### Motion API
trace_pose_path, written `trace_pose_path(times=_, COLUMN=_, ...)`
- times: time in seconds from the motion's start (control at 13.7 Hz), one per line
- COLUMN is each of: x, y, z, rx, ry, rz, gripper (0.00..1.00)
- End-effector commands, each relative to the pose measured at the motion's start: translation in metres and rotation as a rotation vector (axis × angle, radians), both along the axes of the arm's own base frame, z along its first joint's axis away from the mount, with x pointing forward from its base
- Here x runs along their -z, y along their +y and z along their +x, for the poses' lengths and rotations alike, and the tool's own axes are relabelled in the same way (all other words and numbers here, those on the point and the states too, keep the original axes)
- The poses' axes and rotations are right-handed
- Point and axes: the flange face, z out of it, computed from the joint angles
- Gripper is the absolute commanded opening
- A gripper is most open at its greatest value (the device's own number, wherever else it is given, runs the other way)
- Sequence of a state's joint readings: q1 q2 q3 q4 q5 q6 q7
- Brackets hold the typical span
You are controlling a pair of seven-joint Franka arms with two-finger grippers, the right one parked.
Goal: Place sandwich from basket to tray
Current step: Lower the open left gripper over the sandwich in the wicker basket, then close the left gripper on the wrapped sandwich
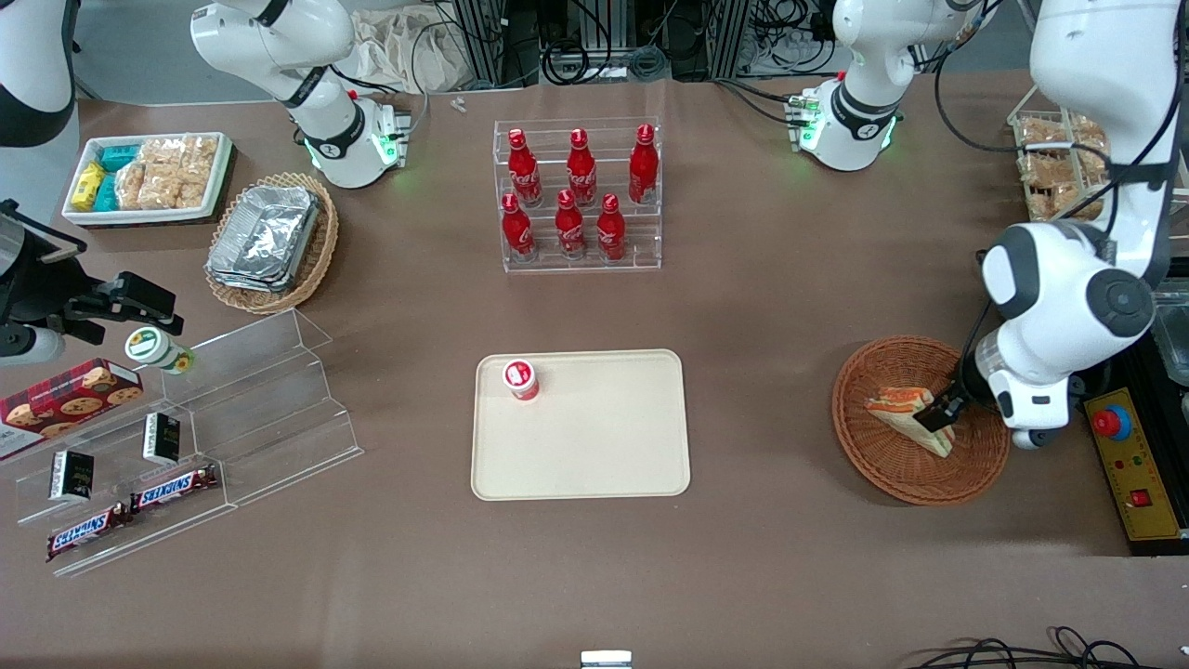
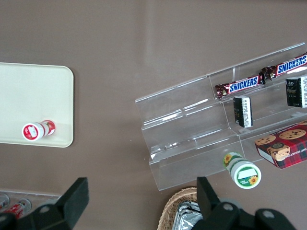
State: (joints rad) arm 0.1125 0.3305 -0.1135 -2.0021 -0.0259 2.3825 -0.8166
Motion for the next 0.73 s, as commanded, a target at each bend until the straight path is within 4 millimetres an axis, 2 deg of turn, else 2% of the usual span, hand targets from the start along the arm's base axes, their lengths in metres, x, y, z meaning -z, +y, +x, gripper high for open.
trace_pose_path(times=0.0, x=0.013, y=-0.004, z=0.005, rx=-0.112, ry=-0.026, rz=0.011, gripper=1.0)
trace_pose_path(times=0.15, x=0.027, y=-0.004, z=0.004, rx=-0.112, ry=-0.021, rz=0.039, gripper=0.99)
trace_pose_path(times=0.37, x=0.038, y=-0.003, z=0.0, rx=-0.085, ry=-0.004, rz=0.066, gripper=0.99)
trace_pose_path(times=0.44, x=0.043, y=-0.003, z=0.0, rx=-0.074, ry=0.002, rz=0.074, gripper=0.95)
trace_pose_path(times=0.59, x=0.046, y=-0.004, z=-0.001, rx=-0.064, ry=0.006, rz=0.083, gripper=0.8)
trace_pose_path(times=0.66, x=0.046, y=-0.003, z=0.0, rx=-0.065, ry=0.004, rz=0.083, gripper=0.68)
